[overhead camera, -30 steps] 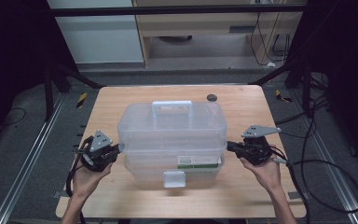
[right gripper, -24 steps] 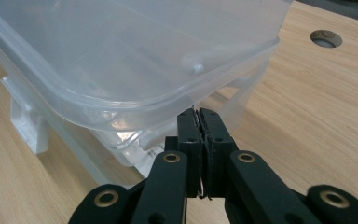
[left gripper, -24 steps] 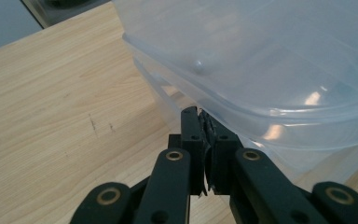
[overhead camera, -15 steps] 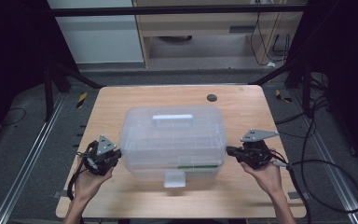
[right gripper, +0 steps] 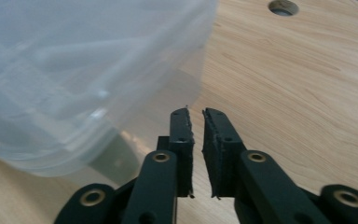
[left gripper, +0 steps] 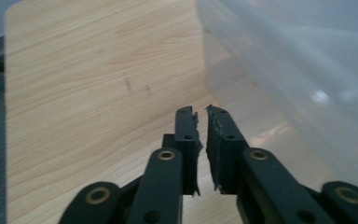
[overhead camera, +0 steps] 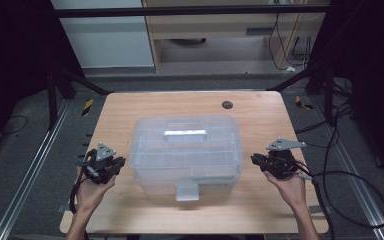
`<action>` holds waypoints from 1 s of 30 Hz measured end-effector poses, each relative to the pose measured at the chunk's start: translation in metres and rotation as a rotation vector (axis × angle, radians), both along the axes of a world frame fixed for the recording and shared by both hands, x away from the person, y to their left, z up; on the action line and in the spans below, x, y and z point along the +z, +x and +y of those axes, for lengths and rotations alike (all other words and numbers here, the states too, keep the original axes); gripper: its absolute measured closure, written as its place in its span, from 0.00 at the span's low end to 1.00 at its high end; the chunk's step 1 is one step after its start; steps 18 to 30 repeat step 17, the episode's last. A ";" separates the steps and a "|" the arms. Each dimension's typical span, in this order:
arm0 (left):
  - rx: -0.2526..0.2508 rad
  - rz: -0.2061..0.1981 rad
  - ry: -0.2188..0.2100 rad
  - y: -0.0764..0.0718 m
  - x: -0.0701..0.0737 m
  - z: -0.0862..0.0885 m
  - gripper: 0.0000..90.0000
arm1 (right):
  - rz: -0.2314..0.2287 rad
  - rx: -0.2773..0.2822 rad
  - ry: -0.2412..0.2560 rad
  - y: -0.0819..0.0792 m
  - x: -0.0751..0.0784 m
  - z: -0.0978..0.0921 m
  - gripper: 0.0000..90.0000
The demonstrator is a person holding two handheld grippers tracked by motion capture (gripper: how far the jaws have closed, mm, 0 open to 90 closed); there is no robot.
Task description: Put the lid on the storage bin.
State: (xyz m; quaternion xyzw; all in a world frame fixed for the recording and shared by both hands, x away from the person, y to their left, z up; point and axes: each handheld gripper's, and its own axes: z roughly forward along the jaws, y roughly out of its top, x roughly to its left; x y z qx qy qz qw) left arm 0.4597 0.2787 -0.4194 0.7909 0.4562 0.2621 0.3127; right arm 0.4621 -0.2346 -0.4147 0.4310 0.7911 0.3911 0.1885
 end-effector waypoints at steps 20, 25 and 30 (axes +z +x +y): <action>0.101 0.028 0.053 0.020 -0.039 0.028 0.51 | -0.019 -0.275 -0.010 0.018 -0.042 -0.049 0.29; 0.101 0.028 0.053 0.020 -0.039 0.028 0.51 | -0.019 -0.275 -0.010 0.018 -0.042 -0.049 0.29; 0.101 0.028 0.053 0.020 -0.039 0.028 0.51 | -0.019 -0.275 -0.010 0.018 -0.042 -0.049 0.29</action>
